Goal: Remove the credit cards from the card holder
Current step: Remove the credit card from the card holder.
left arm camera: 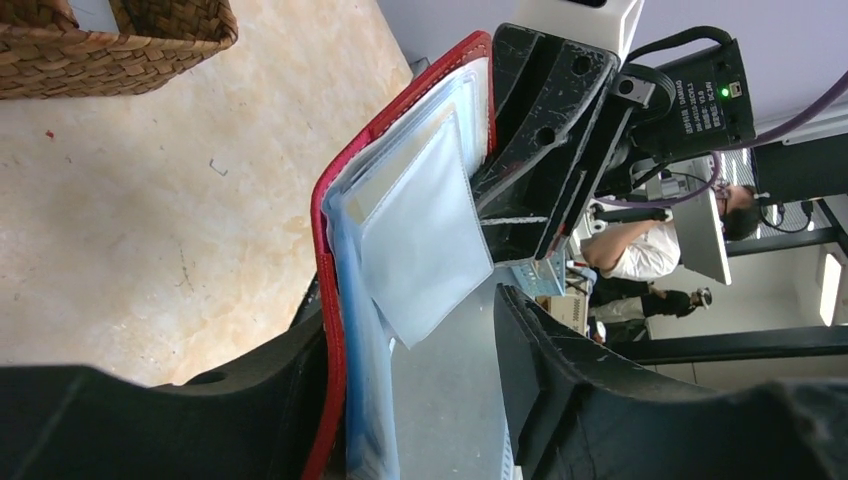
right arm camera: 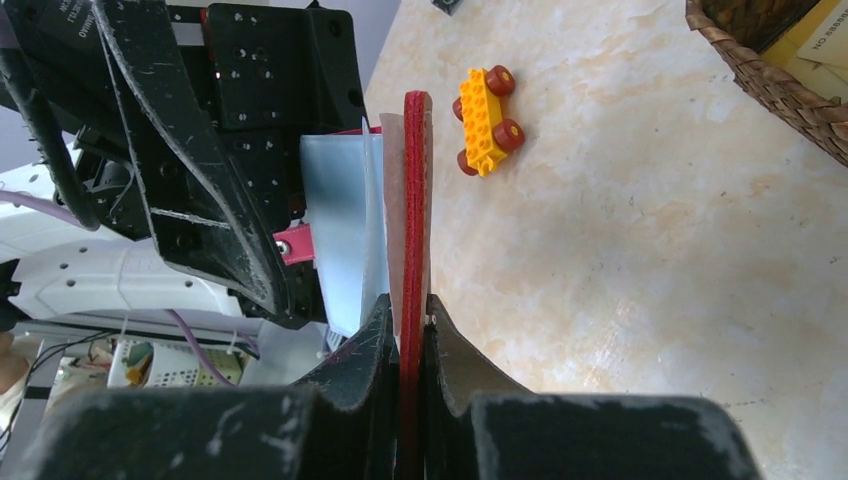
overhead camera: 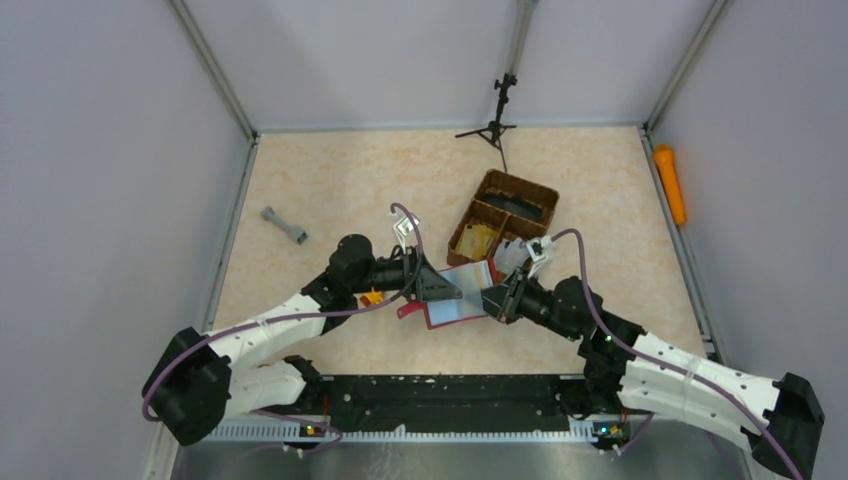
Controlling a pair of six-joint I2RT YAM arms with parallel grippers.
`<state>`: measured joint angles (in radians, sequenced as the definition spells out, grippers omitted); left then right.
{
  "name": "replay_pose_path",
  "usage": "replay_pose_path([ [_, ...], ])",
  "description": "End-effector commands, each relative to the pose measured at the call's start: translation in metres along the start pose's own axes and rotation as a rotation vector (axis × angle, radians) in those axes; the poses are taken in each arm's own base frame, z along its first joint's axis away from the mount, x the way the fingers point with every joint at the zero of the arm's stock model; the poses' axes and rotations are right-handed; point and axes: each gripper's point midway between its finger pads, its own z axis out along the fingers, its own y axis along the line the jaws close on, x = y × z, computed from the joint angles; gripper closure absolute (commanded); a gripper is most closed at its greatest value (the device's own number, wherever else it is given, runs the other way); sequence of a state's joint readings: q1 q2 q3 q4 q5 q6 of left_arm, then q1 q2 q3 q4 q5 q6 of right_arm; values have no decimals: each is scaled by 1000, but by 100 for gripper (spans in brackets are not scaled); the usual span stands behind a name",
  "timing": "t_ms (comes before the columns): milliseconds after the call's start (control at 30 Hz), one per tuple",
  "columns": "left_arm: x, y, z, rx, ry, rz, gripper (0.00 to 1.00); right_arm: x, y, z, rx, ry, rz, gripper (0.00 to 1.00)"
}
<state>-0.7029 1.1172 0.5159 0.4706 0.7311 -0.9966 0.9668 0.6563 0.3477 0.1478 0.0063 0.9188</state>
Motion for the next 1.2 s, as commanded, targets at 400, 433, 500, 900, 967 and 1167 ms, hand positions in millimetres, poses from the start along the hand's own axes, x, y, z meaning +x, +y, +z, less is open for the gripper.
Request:
replay_pose_path([
  [400,-14,-32,5,62,-38,86,21,3,20,12,-79,28,23,74],
  [433,-14,-32,5,65,-37,88,18,4,20,13,-79,35,23,68],
  [500,-13,-33,5,68,-34,90,16,7,20,15,-81,49,26,62],
  [900,-13,-13,9,-38,-21,65,12,8,13,19,-39,58,23,76],
  [967,-13,-12,10,-40,-18,64,8,9,14,19,-47,64,14,70],
  [1167,-12,-13,13,-32,-6,58,6,14,12,24,-27,98,5,67],
])
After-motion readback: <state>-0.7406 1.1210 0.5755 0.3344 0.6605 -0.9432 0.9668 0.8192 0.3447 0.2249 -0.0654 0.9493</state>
